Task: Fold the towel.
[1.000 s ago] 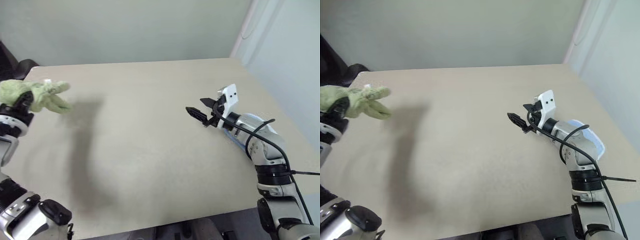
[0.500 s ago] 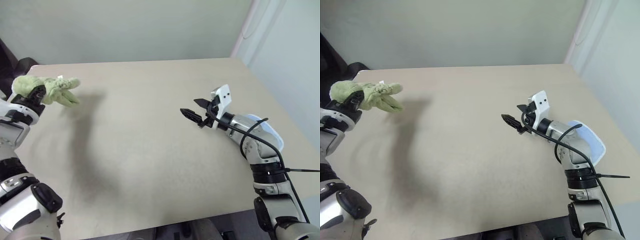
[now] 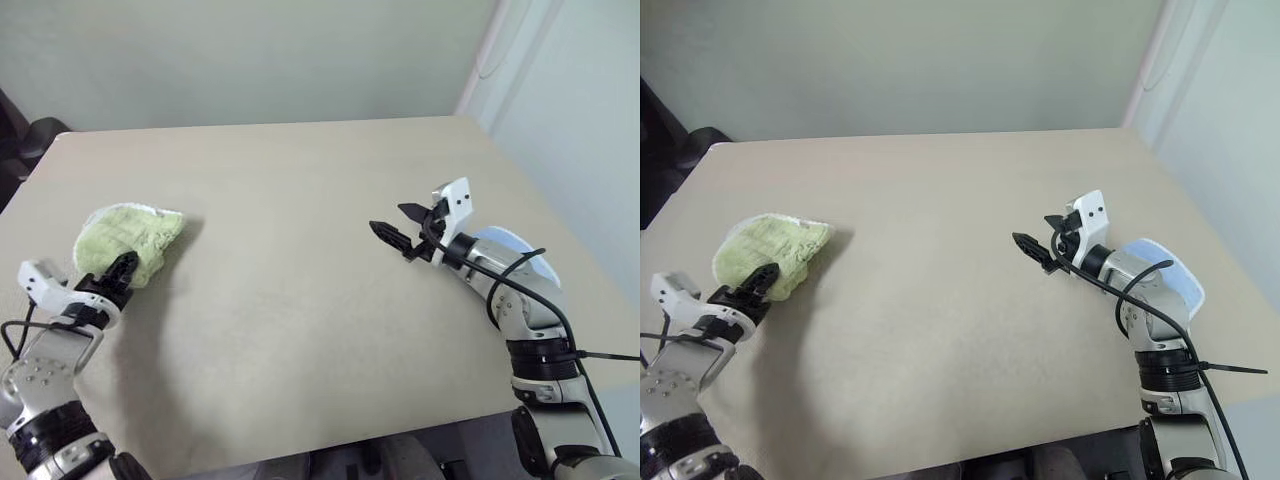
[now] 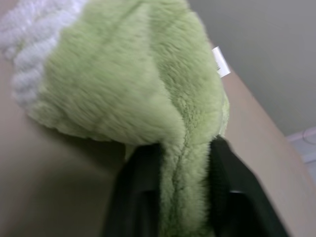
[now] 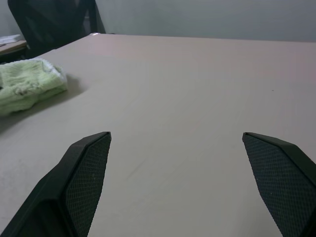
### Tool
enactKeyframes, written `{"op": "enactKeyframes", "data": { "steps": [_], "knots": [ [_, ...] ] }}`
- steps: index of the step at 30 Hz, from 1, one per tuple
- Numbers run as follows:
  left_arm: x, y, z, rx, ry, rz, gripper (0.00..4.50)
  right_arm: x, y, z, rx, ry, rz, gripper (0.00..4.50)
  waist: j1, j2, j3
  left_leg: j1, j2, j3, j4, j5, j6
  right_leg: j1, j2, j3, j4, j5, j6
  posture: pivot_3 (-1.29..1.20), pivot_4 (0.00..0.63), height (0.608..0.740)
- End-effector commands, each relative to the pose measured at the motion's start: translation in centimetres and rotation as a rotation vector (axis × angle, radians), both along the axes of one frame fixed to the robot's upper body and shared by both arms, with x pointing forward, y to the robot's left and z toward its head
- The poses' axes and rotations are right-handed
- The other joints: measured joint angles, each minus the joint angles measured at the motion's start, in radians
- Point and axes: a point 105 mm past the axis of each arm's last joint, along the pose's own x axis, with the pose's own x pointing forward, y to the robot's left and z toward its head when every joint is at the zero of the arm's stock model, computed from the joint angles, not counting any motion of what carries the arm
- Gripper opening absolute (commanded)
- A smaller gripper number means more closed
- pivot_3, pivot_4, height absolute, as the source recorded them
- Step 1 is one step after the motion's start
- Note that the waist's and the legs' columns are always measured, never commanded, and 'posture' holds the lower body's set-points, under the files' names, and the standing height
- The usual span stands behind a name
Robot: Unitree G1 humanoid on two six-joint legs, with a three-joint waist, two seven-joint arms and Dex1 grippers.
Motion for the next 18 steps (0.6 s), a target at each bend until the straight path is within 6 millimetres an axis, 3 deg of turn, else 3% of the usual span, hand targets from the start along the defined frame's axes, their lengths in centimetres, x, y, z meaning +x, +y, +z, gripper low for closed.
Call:
{"op": "enactKeyframes", "data": {
  "steps": [1, 6, 11, 18],
  "knots": [
    [-0.6, 0.0, 2.0, -0.004, -0.079, 0.006, 2.71, 0.0, 0.1, 1.8, 0.000, -0.062, 0.015, 4.50, 0.000, 0.000, 0.000, 0.000, 0.000, 0.000, 0.000, 0.000, 0.000, 0.000, 0.000, 0.000, 0.000, 0.000, 0.000, 0.00, 0.150, 0.740],
    [-1.5, 0.3, 2.2, -0.029, -0.093, 0.011, 4.45, 0.2, 0.3, 1.8, -0.004, -0.062, 0.024, 4.50, -0.003, 0.000, 0.000, 0.001, 0.000, 0.000, 0.000, 0.001, 0.000, 0.000, 0.000, 0.000, 0.000, 0.000, 0.000, 0.00, 0.150, 0.740],
    [-2.6, 0.2, 1.4, -0.048, -0.074, -0.011, 4.48, 0.2, 0.3, 1.8, -0.004, -0.063, 0.025, 4.50, -0.003, 0.000, 0.000, 0.001, 0.000, 0.000, 0.000, 0.001, 0.001, 0.000, 0.000, 0.000, 0.000, 0.000, 0.000, 0.00, 0.150, 0.740],
    [-5.5, -2.0, -1.0, 0.002, 0.026, -0.189, 4.48, 0.1, 0.0, 2.1, -0.009, -0.070, 0.013, 4.50, -0.007, 0.000, 0.000, 0.001, 0.000, 0.000, 0.000, -0.002, -0.001, -0.001, 0.000, 0.000, 0.000, 0.000, 0.000, 0.00, 0.150, 0.740]
  ]
}}
